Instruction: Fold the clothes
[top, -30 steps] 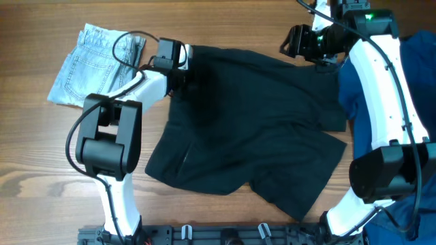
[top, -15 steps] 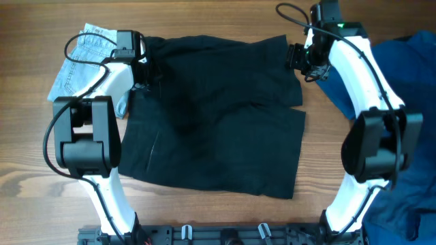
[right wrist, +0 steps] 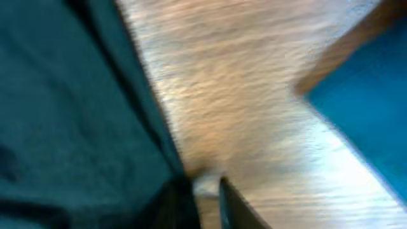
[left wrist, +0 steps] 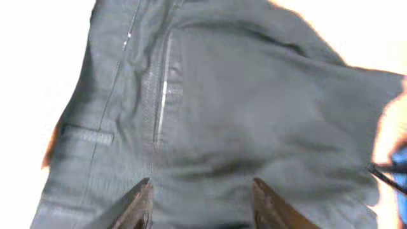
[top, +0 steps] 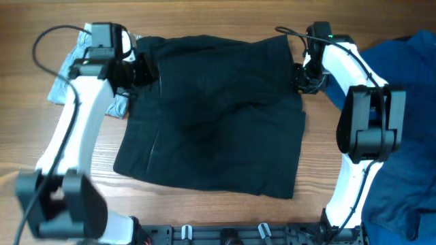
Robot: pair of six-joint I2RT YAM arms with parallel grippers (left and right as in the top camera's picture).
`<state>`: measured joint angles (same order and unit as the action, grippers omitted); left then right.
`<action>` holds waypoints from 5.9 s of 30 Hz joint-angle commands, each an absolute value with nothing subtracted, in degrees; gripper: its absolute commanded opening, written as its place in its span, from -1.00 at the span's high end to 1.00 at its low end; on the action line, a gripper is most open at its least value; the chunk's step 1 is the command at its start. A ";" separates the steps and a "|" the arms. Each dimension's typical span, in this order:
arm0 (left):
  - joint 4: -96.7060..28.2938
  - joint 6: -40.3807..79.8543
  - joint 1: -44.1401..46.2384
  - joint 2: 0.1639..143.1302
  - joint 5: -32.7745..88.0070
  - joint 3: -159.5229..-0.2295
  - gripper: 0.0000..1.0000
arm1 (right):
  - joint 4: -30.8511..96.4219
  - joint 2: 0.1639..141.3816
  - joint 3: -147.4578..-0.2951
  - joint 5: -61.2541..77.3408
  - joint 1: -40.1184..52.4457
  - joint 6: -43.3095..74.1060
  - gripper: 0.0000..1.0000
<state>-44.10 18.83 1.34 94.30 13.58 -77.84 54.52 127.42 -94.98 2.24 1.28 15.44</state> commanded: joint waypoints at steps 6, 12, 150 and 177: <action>-54.26 18.20 1.21 79.07 13.43 -77.69 -0.40 | 61.71 129.19 -92.75 -5.76 -5.85 21.58 0.84; -61.34 16.91 1.21 79.64 9.04 -77.69 -0.44 | 56.14 122.83 -94.48 18.98 -7.94 7.53 0.08; -36.91 18.17 3.97 78.78 4.84 -68.82 0.92 | 45.23 87.61 -81.32 -3.01 4.73 34.57 0.91; -44.29 18.63 0.25 94.19 7.09 -68.86 -0.75 | 46.13 105.08 -76.49 7.94 -4.56 19.49 -0.47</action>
